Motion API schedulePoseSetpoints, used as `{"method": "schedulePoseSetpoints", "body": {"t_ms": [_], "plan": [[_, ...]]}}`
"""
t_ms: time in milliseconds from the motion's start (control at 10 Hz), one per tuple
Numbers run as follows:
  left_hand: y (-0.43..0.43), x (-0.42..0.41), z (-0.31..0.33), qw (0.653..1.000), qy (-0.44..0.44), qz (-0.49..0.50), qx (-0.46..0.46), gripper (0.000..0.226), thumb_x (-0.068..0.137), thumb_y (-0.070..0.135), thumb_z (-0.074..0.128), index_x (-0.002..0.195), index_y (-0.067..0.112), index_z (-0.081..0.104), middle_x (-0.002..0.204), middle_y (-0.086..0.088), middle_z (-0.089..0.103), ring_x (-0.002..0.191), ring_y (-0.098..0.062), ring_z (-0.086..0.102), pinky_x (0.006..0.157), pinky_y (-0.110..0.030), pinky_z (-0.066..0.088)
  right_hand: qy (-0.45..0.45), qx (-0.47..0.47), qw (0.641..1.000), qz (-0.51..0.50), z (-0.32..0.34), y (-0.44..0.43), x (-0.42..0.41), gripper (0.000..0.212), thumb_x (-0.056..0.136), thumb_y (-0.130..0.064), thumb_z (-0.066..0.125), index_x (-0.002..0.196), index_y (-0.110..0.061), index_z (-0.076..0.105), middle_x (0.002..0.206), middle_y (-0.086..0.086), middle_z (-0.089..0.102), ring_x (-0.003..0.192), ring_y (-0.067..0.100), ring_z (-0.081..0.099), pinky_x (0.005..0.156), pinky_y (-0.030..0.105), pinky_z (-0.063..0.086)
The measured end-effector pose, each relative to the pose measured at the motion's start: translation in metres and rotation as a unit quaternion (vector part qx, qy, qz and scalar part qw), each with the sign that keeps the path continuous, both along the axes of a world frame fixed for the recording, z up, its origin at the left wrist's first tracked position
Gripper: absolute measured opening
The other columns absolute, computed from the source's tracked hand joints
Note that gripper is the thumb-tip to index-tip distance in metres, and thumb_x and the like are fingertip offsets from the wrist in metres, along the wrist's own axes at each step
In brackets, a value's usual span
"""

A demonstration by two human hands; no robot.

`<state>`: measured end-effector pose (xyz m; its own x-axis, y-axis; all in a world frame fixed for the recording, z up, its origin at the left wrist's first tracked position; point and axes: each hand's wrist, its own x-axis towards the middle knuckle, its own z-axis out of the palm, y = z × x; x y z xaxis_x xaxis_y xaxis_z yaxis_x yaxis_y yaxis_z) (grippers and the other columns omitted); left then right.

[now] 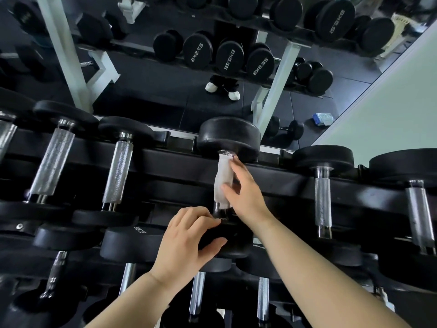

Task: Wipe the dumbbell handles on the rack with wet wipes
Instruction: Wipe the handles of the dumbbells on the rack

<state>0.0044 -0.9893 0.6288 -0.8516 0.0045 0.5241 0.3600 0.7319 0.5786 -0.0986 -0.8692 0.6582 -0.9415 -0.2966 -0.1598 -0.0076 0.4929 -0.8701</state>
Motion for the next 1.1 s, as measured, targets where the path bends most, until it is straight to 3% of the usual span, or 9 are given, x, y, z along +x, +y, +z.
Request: {"method": "schedulePoseSetpoints", "body": {"t_ms": [100,200,400,600,700,800,900,1000,1100], "plan": [[0.0,0.0,0.0,1.0,-0.005,-0.001,0.0,0.025,0.075,0.035,0.055,0.095,0.021,0.05,0.097,0.011,0.045,0.086,-0.009,0.046,0.084,-0.013,0.034,-0.11,0.053,0.992,0.024,0.0,0.005,0.005,0.039,0.089,-0.016,0.052,0.128,-0.012,0.045,0.127,0.002,0.054,0.115,0.015,0.051,0.094,0.023,0.04],[0.001,0.0,0.0,1.0,-0.007,0.0,0.003,0.024,0.075,0.035,0.055,0.094,0.022,0.049,0.097,0.01,0.045,0.086,-0.01,0.045,0.087,-0.01,0.03,-0.135,0.085,0.987,0.027,0.003,0.004,0.004,0.026,0.09,-0.019,0.051,0.114,-0.009,0.054,0.11,0.005,0.062,0.099,0.017,0.057,0.081,0.024,0.041],[0.0,-0.001,-0.001,1.0,-0.012,-0.002,0.007,0.024,0.075,0.035,0.056,0.094,0.022,0.05,0.096,0.012,0.045,0.086,-0.008,0.045,0.085,-0.012,0.033,-0.11,0.036,0.99,-0.077,0.014,-0.019,-0.016,0.022,0.093,-0.016,0.046,0.109,-0.004,0.054,0.097,0.003,0.055,0.086,0.013,0.05,0.057,0.017,0.037],[0.0,0.0,-0.002,1.0,-0.013,-0.001,0.008,0.025,0.075,0.036,0.055,0.095,0.023,0.05,0.096,0.011,0.045,0.086,-0.009,0.045,0.087,-0.011,0.031,-0.237,-0.005,0.972,-0.004,0.016,-0.003,0.003,0.011,0.088,-0.015,0.055,0.086,-0.005,0.06,0.074,0.002,0.062,0.062,0.008,0.056,0.049,0.008,0.045],[0.0,0.0,-0.002,1.0,-0.013,0.002,0.006,0.025,0.076,0.037,0.055,0.096,0.023,0.05,0.096,0.012,0.044,0.086,-0.008,0.045,0.087,-0.011,0.031,-0.171,0.022,0.982,-0.079,0.011,-0.01,-0.014,0.013,0.089,-0.009,0.049,0.093,-0.002,0.058,0.088,0.012,0.061,0.063,0.013,0.053,0.058,0.021,0.048],[0.0,0.001,-0.001,1.0,-0.008,0.002,0.006,0.025,0.076,0.037,0.055,0.096,0.023,0.05,0.097,0.012,0.044,0.086,-0.008,0.045,0.082,-0.017,0.036,-0.032,0.014,0.996,-0.079,0.012,-0.01,-0.012,0.031,0.094,-0.005,0.035,0.114,-0.017,0.056,0.104,-0.001,0.051,0.069,0.0,0.051,0.067,0.005,0.046],[0.0,0.001,-0.001,1.0,-0.008,0.004,0.006,0.026,0.076,0.038,0.055,0.096,0.023,0.05,0.097,0.013,0.044,0.086,-0.008,0.045,0.081,-0.018,0.037,0.215,0.102,0.967,0.089,0.005,0.005,0.003,0.037,0.089,-0.003,0.036,0.115,-0.009,0.062,0.123,0.004,0.057,0.115,0.005,0.046,0.103,0.009,0.027],[0.0,0.001,-0.001,1.0,-0.012,0.005,0.006,0.026,0.076,0.038,0.055,0.097,0.023,0.051,0.097,0.012,0.045,0.087,-0.008,0.045,0.081,-0.018,0.037,0.261,0.185,0.914,0.251,-0.002,0.014,-0.006,0.04,0.087,-0.018,0.035,0.109,-0.002,0.065,0.123,0.015,0.059,0.126,0.018,0.039,0.108,0.018,0.018],[0.0,0.002,-0.001,1.0,-0.016,0.004,0.009,0.026,0.076,0.038,0.055,0.097,0.023,0.05,0.098,0.013,0.045,0.087,-0.007,0.045,0.082,-0.018,0.037,0.256,0.235,0.889,0.299,0.008,0.007,-0.028,0.034,0.095,-0.014,0.039,0.124,-0.005,0.054,0.138,0.01,0.045,0.137,0.022,0.026,0.109,0.019,0.004]]}}
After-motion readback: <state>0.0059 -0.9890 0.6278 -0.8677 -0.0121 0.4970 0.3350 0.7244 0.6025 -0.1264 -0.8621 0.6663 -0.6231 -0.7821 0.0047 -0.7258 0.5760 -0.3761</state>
